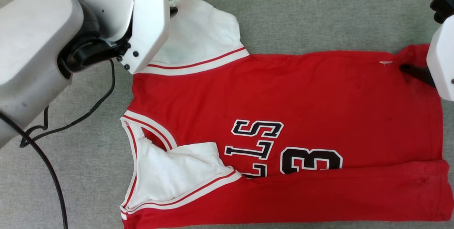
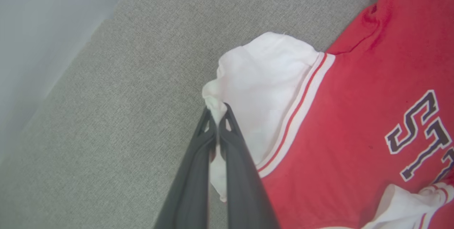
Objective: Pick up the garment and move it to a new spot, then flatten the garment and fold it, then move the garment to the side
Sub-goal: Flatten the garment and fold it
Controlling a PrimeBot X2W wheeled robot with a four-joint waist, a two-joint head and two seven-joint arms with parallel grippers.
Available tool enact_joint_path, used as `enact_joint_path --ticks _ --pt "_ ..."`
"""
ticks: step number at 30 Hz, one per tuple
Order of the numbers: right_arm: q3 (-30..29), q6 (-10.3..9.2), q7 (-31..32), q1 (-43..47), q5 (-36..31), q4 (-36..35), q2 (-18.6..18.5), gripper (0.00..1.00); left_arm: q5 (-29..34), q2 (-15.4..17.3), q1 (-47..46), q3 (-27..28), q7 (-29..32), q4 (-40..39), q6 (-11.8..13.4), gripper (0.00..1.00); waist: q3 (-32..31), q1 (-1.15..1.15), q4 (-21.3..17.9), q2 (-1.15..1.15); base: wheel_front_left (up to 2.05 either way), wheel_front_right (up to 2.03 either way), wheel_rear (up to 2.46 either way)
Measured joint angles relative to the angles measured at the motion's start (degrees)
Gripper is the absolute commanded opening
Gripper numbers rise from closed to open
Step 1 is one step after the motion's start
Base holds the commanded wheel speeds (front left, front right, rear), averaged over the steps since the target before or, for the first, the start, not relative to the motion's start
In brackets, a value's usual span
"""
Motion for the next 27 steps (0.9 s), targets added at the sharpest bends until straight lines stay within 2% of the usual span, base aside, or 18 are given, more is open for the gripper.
enact_joint_path --ticks 4,6,7,16,23,27 --pt "1.77 -0.01 -1.76 0.07 0.89 1.78 0.03 1.0 -0.01 0.08 -0.41 -1.35 -1.12 -0.38 0.0 0.0 1.14 -0.01 0.66 0.0 0.0 0.0 0.0" --pt "2.53 -0.02 -2.79 -0.1 1.64 2.08 0.03 0.08 -0.09 0.25 -0.54 -1.77 -1.67 -0.37 0.0 0.0 1.23 -0.01 0.51 0.0 0.0 0.0 0.0" --pt "2.96 -0.02 -3.39 -0.32 2.08 2.34 0.1 0.0 -0.21 0.46 -0.54 -1.97 -2.19 -0.25 0.0 0.0 1.15 -0.01 0.35 0.0 0.0 0.0 0.0" --pt "7.61 0.0 -11.57 0.65 4.27 2.31 0.57 0.0 -1.41 2.02 2.23 -3.49 -6.91 0.57 0.0 0.0 -4.14 0.0 -0.88 0.0 0.0 0.0 0.0" --pt "9.18 0.0 -18.58 5.06 6.6 -0.47 -3.12 0.0 -3.18 5.2 7.47 -3.85 -9.46 -1.72 0.07 0.0 -10.71 0.0 -1.45 0.0 0.0 0.0 0.0" --pt "9.5 -0.01 -21.6 8.73 7.66 -1.59 -5.06 0.0 -4.22 6.81 11.35 -4.01 -10.74 -4.2 1.3 0.0 -14.33 -0.01 -1.44 0.0 0.0 0.0 0.0"
